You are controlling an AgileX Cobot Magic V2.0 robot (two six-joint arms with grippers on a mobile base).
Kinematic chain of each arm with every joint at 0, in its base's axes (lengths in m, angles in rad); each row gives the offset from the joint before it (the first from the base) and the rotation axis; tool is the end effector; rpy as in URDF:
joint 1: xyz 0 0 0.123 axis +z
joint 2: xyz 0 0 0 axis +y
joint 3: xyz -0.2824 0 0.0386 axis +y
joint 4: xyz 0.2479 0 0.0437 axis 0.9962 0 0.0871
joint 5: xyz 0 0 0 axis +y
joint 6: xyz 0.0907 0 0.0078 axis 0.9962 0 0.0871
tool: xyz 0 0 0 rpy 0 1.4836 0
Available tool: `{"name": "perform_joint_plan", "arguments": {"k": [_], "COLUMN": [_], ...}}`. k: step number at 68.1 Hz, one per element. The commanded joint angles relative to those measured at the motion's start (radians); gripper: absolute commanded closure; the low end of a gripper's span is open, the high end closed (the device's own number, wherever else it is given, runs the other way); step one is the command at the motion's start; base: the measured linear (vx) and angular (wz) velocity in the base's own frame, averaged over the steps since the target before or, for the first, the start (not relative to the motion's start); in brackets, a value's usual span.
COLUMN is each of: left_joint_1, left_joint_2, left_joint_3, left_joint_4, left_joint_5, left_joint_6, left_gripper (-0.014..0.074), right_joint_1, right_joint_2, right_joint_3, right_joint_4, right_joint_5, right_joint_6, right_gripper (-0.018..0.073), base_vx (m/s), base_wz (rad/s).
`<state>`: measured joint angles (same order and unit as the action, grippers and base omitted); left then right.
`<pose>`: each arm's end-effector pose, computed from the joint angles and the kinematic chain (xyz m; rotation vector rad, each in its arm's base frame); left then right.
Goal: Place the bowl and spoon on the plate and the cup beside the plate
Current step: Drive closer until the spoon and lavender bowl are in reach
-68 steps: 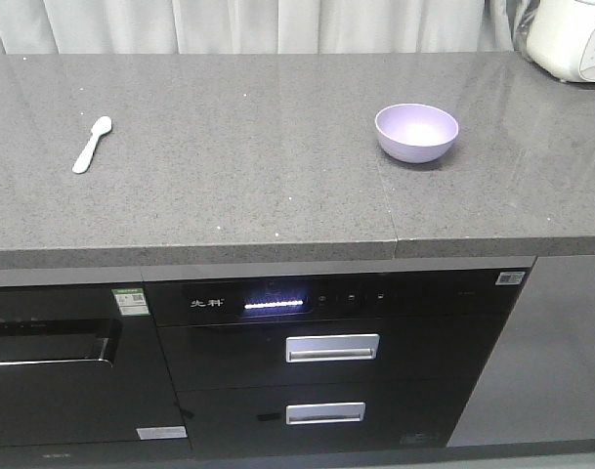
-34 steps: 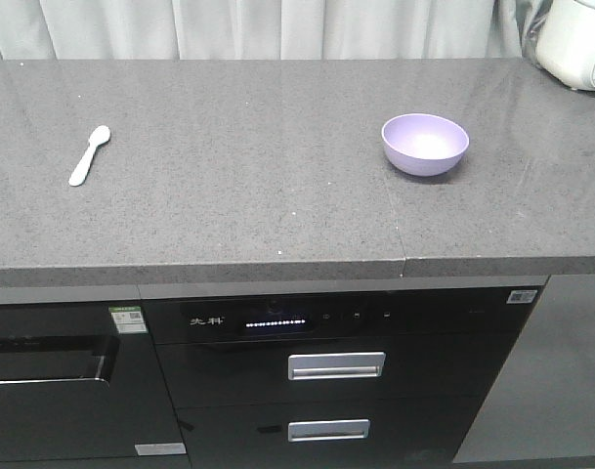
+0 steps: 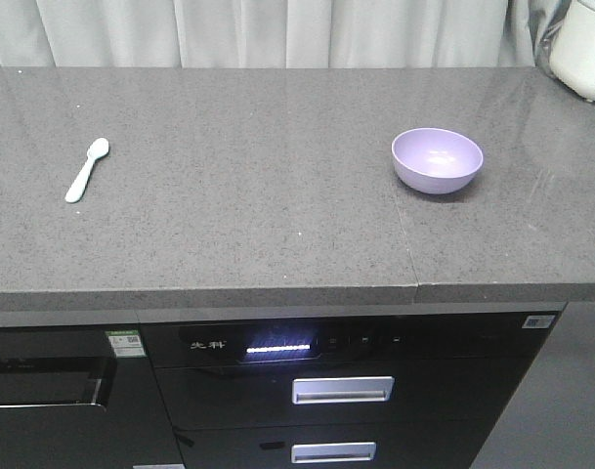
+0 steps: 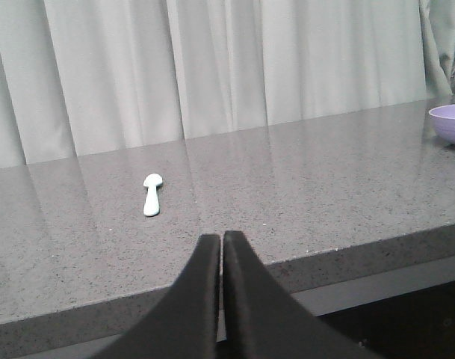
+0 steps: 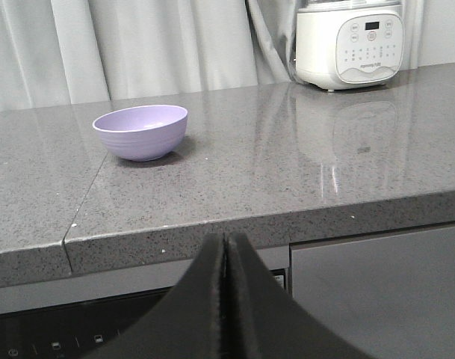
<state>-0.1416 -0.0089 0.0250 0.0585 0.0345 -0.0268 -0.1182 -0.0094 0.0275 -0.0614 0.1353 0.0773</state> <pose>0.0563 -0.0078 0.2020 0.1312 1.5291 -0.0859 0.0562 -0.0074 0.1920 0.1165 1.6333 -0.0847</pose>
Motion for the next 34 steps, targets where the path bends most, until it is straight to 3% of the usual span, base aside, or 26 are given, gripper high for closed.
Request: {"name": "perform_joint_plan", "arguments": {"k": [1,34], "left_joint_1": [-0.008,-0.008], "left_joint_2": [0.02,0.02], "left_joint_3": [0.03,0.03], "left_joint_4": [-0.002,-0.002], "left_joint_5": [-0.073,-0.073], "left_joint_6": [-0.009,-0.009], "left_gripper": [0.0602,0.0602], "right_joint_1": [-0.002,-0.002], "right_joint_2": [-0.012,-0.012], "right_joint_3": [0.016,0.016], "right_joint_4": [-0.004,-0.004], "right_joint_5": [-0.075,-0.075], "right_joint_6": [-0.007,-0.007], "right_gripper": [0.0564,0.0564], "base_vx": [0.08,0.07], "base_wz": [0.01,0.01]}}
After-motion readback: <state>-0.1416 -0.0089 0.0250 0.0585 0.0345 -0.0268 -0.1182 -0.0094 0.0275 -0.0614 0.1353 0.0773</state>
